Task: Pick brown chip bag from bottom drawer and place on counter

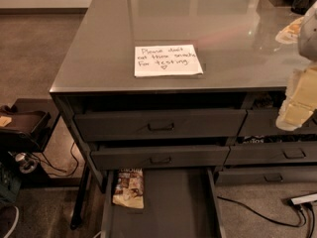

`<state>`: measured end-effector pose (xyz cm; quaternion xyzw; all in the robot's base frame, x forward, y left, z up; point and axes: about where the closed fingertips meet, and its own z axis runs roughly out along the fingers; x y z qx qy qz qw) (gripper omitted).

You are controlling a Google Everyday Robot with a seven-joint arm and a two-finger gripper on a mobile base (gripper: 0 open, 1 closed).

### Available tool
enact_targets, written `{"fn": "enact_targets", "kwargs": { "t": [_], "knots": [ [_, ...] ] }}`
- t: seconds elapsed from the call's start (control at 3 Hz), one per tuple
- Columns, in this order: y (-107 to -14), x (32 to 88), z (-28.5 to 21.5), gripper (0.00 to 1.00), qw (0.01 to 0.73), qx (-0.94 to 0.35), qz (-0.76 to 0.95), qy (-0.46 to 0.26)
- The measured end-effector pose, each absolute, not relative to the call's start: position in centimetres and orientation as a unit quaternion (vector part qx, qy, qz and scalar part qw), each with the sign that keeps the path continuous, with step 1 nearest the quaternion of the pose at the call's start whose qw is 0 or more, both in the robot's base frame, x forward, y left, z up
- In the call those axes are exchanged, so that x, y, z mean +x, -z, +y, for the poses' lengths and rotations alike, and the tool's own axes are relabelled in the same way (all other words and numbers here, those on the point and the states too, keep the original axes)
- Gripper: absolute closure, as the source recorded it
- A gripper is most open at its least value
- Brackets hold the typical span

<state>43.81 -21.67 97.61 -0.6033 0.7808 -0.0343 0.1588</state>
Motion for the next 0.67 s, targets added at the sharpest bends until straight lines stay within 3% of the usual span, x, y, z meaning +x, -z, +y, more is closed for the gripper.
{"fn": "enact_targets", "kwargs": {
  "t": [0.67],
  "knots": [
    [-97.43, 43.72, -21.41, 0.00, 0.169, -0.600, 0.782, 0.028]
  ]
}}
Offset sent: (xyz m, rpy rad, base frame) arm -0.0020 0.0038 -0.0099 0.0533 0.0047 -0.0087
